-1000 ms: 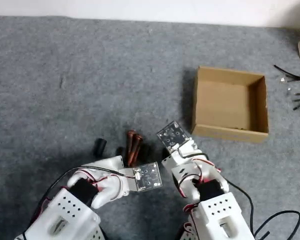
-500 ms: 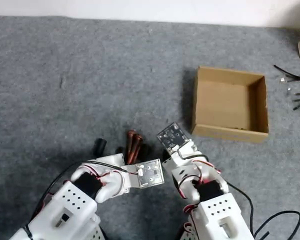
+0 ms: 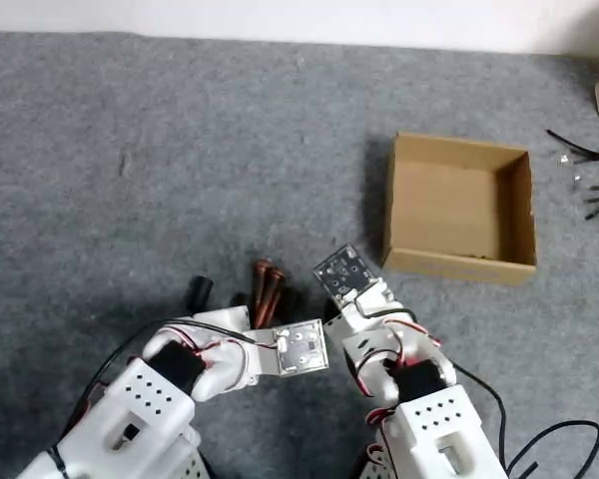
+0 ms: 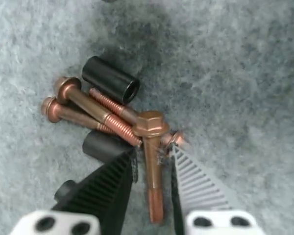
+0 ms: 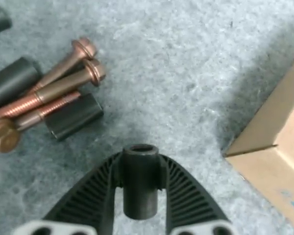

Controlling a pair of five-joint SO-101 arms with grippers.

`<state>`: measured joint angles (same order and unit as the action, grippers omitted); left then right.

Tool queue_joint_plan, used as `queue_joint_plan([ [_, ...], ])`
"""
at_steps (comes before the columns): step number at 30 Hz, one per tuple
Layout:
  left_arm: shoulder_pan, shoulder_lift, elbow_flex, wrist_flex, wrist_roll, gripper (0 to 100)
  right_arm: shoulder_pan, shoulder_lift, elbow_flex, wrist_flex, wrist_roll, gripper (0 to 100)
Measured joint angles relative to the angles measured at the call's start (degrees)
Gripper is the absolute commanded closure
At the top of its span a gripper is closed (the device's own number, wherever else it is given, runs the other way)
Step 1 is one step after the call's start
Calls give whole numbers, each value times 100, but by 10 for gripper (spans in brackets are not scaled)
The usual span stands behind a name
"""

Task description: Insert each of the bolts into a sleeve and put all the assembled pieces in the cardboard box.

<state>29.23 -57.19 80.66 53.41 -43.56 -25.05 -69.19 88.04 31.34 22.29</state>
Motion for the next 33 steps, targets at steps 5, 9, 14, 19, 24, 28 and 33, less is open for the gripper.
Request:
queue_joint_plan([
  [5, 88, 0, -26, 35, 0, 881, 0, 0, 0, 0, 0, 994],
  [9, 97, 0, -26, 35, 0, 881, 0, 0, 0, 0, 0, 994],
  [14, 97, 431, -255, 35, 0, 882, 0, 0, 0, 0, 0, 994],
  [19, 141, 1547, -826, 62, 9, 927, 0, 0, 0, 0, 0, 994],
  [24, 149, 1952, -1046, 97, 9, 925, 18, 0, 0, 0, 0, 994],
  [28, 149, 2022, -1055, 114, 9, 926, 70, 0, 0, 0, 0, 994],
  [33, 149, 2022, -1073, 141, -9, 970, 149, 0, 0, 0, 0, 994],
])
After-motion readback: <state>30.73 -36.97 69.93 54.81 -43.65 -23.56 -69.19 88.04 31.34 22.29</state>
